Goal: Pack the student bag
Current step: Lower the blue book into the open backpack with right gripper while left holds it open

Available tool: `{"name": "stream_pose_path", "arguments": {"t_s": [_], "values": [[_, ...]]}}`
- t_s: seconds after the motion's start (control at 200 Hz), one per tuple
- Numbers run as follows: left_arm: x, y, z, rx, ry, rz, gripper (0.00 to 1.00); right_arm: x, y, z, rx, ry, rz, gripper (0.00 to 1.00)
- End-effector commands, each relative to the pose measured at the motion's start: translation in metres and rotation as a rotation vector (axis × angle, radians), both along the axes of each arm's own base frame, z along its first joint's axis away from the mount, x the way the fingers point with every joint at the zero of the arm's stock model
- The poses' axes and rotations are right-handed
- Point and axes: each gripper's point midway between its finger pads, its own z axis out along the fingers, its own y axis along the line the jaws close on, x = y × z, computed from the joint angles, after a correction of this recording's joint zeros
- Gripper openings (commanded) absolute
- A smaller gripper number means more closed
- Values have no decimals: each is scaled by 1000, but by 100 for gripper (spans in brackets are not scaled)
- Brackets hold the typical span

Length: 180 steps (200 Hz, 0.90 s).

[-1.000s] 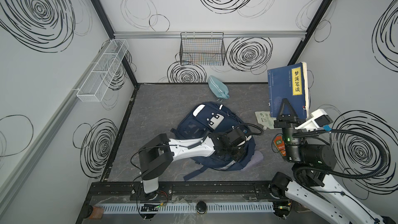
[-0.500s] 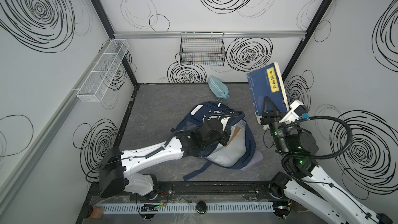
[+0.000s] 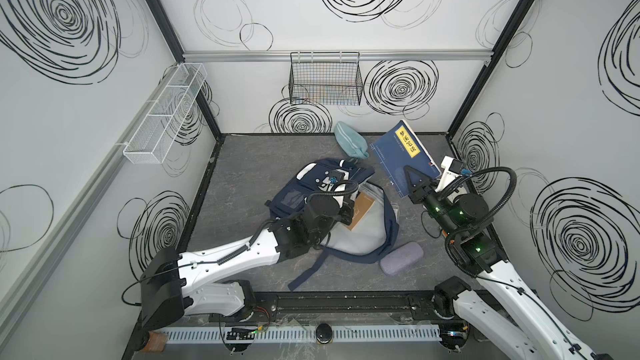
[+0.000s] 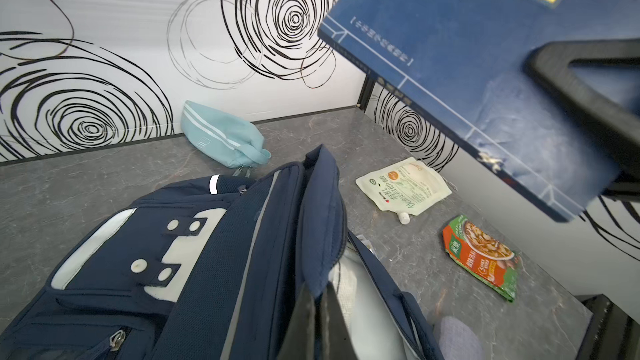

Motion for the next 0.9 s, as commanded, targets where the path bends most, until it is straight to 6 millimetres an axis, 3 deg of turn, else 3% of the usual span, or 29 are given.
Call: {"name": "stream_pose_path", "arguments": {"t_s": [0.0,0.605,0.895], "values": [[10,16,61,-216,-127,104,0,-9,9,-13,40,68,92,0],[9,34,64,-268,-164,171,0,-44,-1,-82,-7,339,110,0],[8,38,69,-304,-181,187,0,-49,17,-112,31,440,210,0]]}}
